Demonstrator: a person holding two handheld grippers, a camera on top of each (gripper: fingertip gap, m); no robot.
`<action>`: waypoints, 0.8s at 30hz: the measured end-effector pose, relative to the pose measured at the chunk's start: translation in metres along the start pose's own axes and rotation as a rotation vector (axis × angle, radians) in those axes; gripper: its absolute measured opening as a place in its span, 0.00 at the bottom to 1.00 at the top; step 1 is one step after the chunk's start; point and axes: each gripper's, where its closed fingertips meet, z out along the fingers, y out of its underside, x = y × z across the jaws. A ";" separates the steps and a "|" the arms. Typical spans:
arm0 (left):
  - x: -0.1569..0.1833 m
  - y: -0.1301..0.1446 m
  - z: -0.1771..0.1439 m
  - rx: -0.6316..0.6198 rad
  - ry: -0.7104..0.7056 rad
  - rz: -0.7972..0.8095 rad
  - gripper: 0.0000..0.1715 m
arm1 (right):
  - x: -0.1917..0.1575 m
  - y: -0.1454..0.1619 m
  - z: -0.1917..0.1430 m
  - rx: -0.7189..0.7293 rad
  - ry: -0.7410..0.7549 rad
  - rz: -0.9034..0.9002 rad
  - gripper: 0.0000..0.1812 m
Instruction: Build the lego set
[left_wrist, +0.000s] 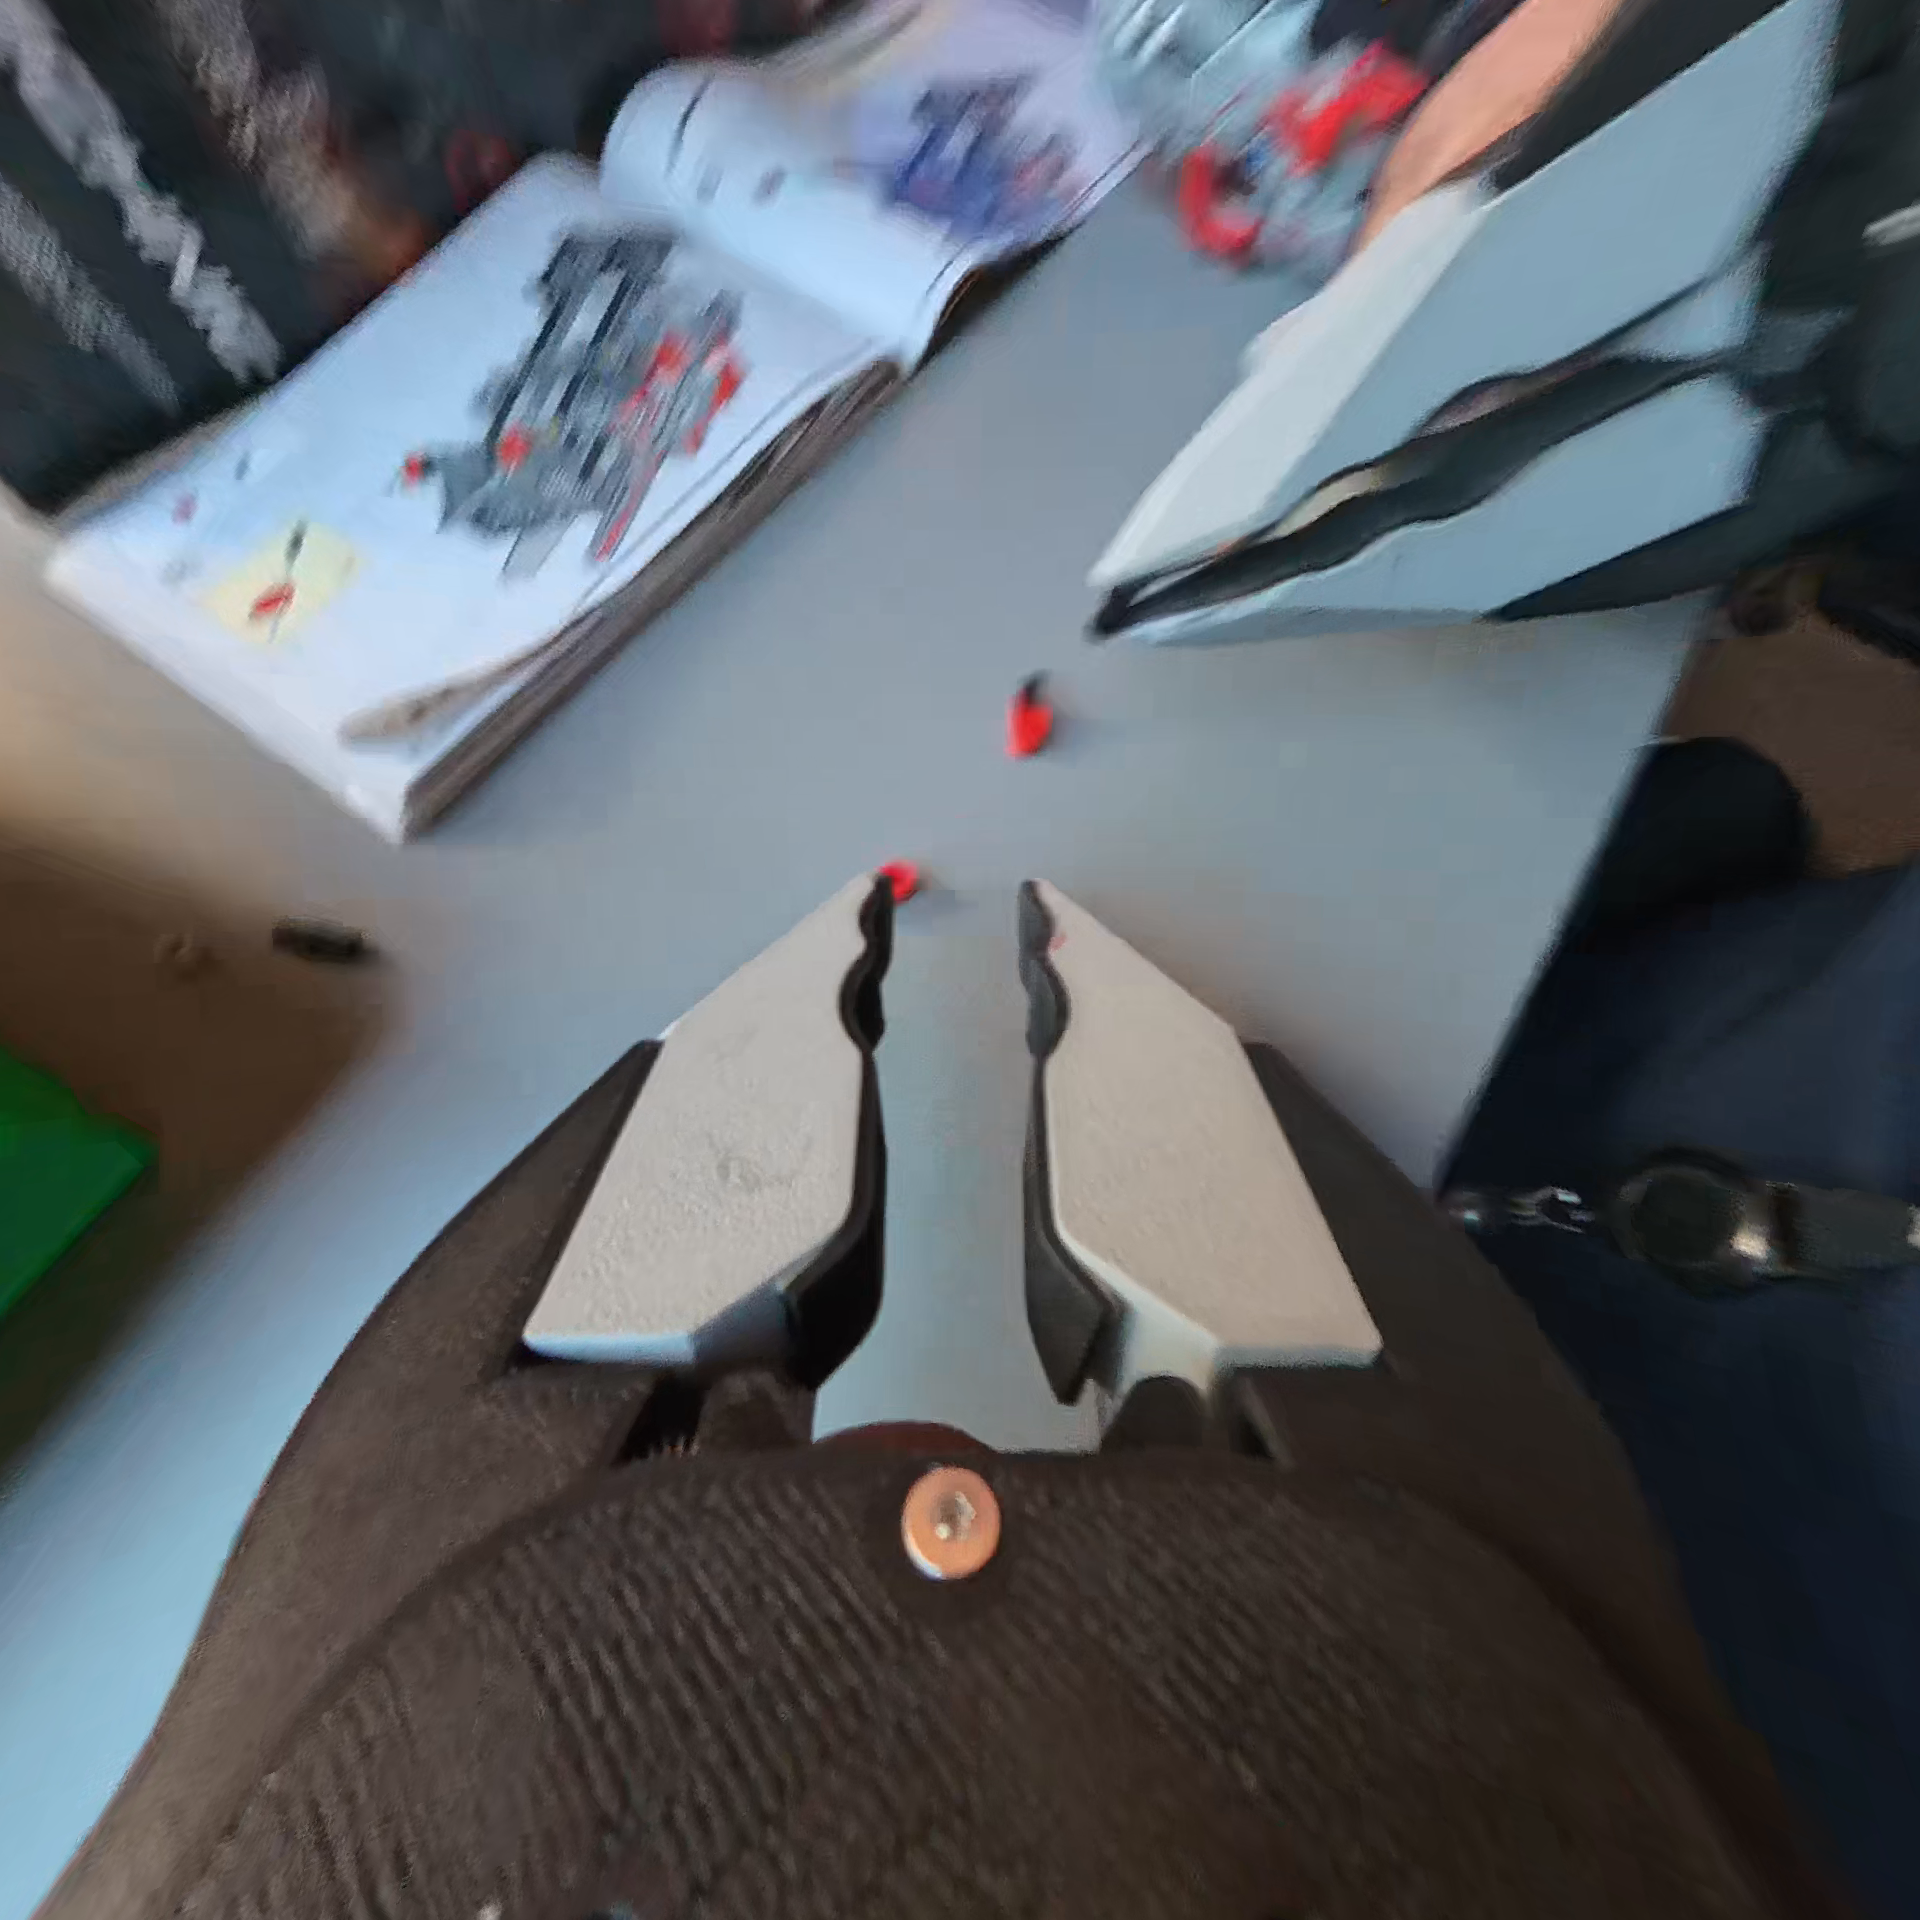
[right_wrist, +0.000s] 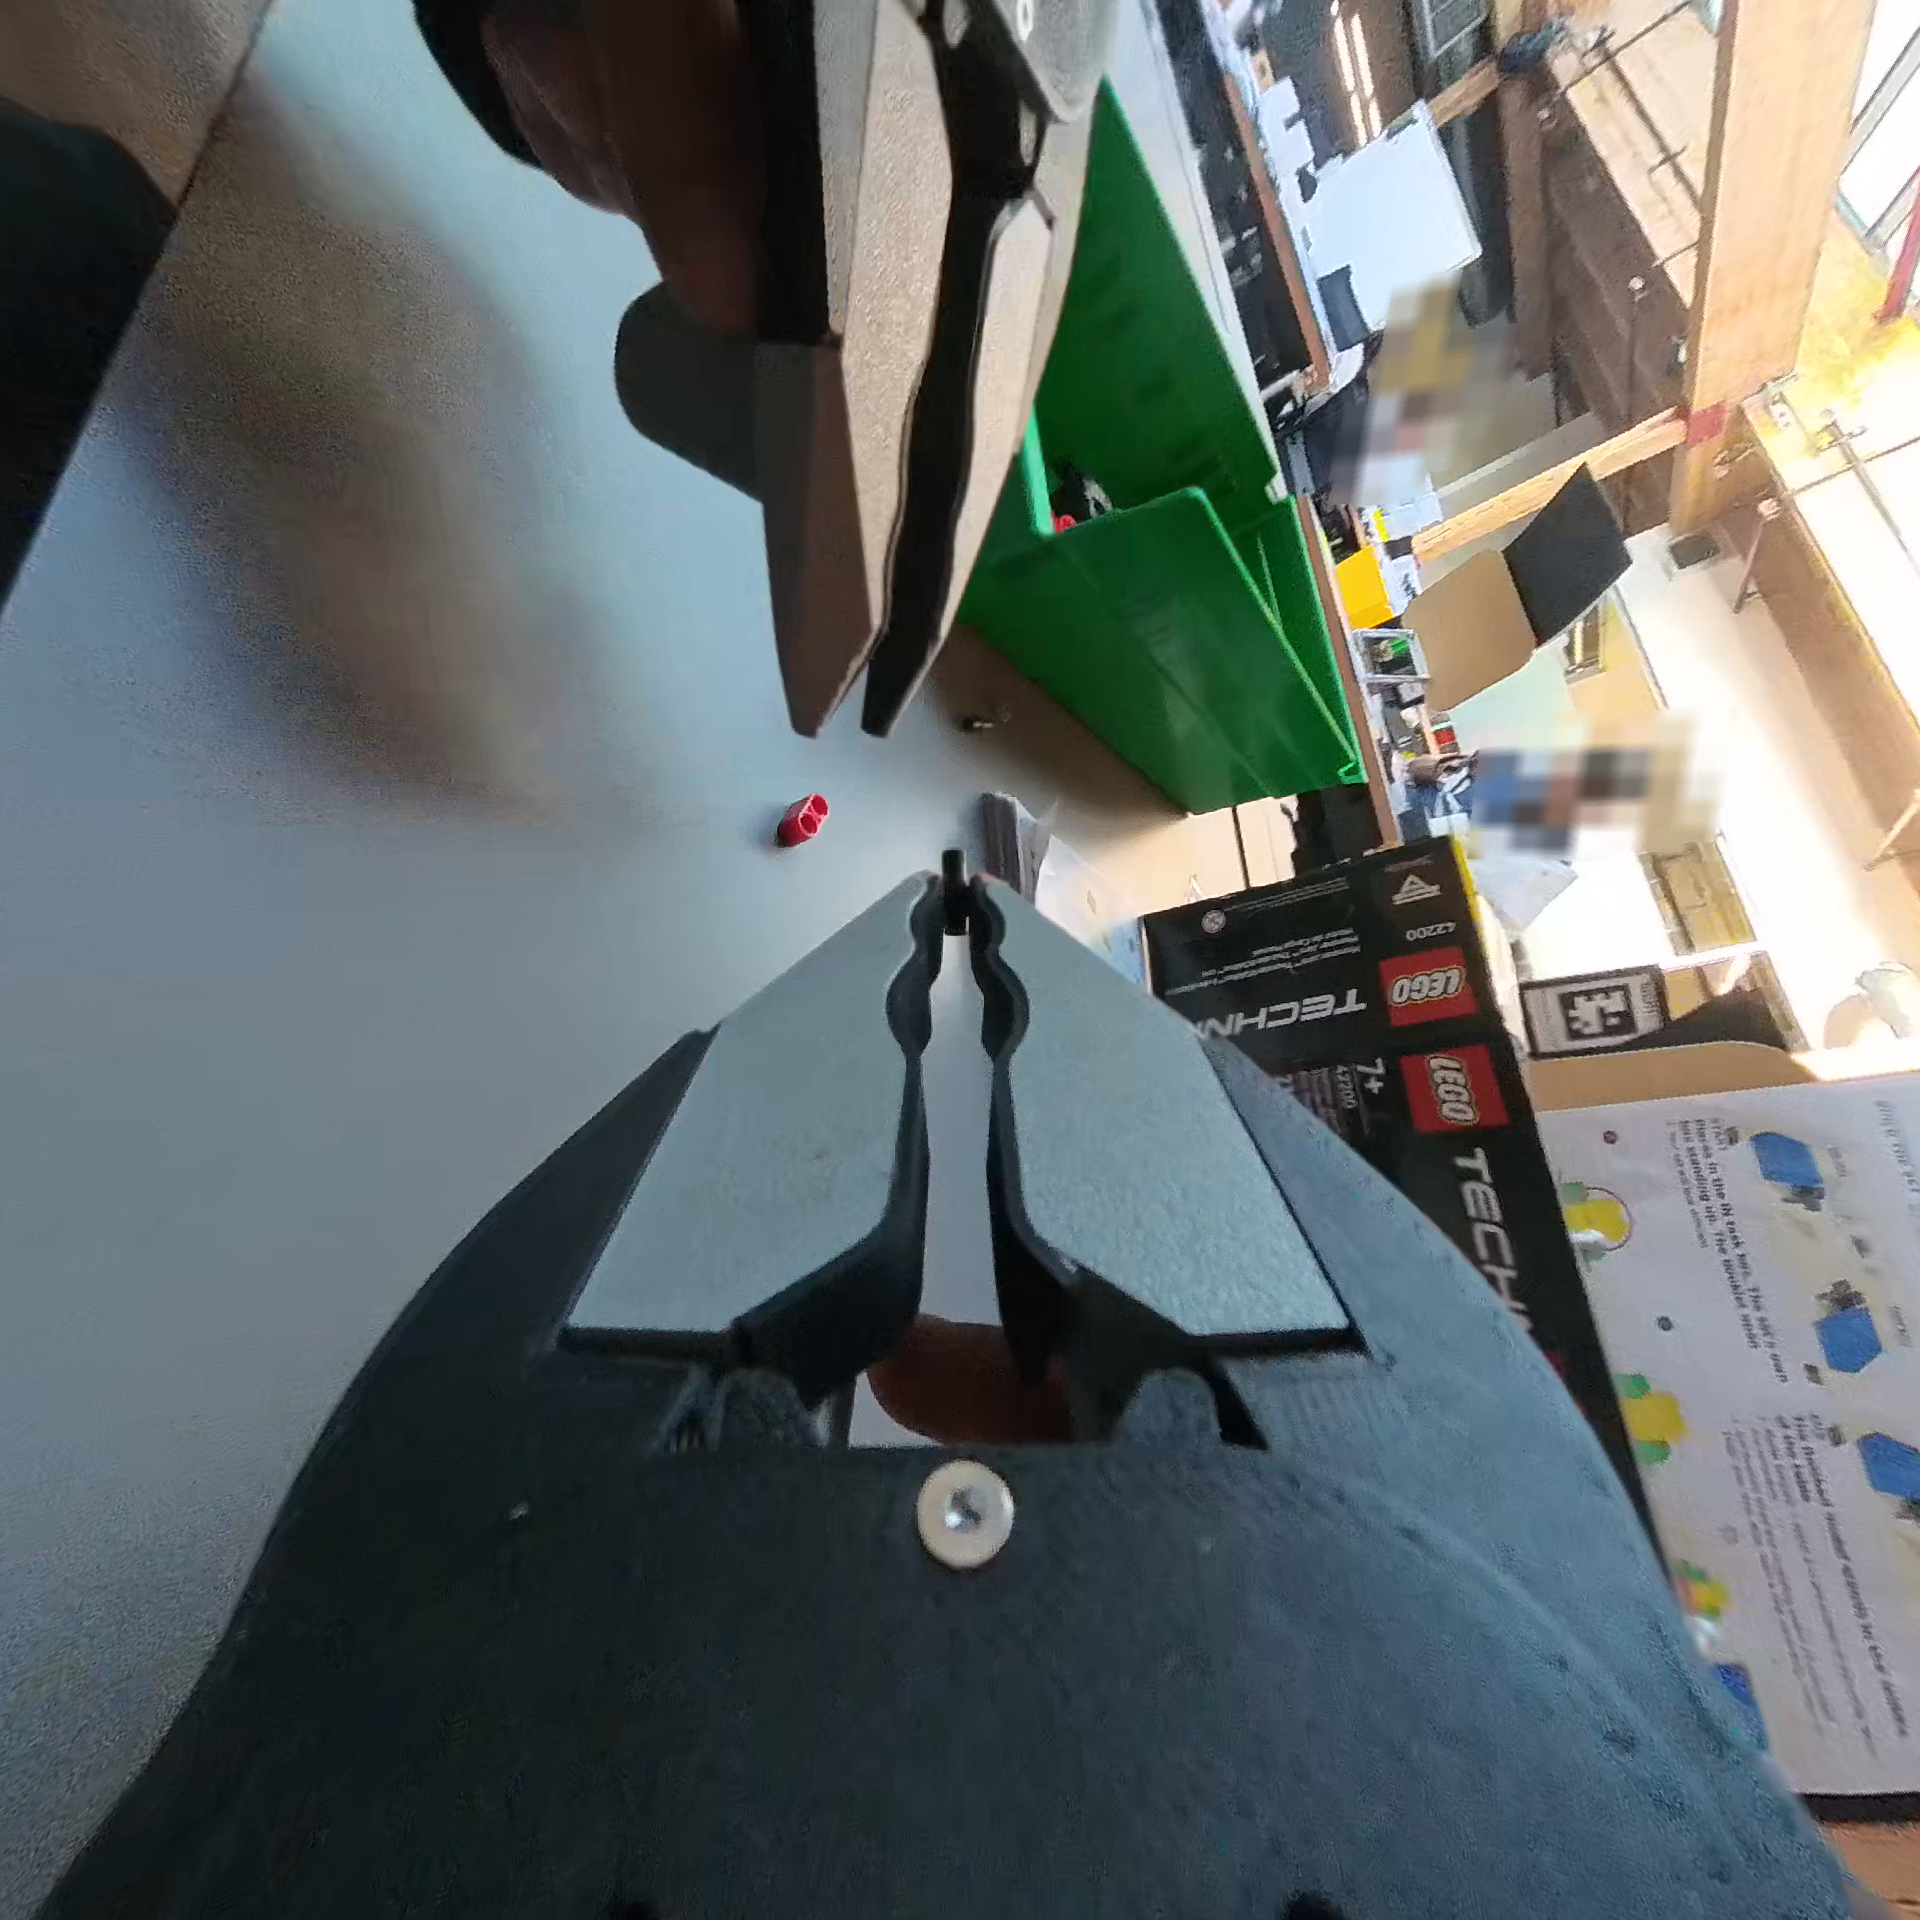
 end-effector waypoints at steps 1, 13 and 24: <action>0.013 -0.012 -0.004 0.044 0.059 0.027 0.10 | 0.003 -0.004 -0.002 0.008 0.025 -0.026 0.00; 0.051 -0.046 0.003 0.037 0.347 0.012 0.03 | 0.004 -0.020 -0.019 0.004 0.201 -0.447 0.00; 0.055 -0.046 0.007 0.000 0.365 0.067 0.01 | 0.000 -0.017 -0.024 0.018 0.158 -0.591 0.00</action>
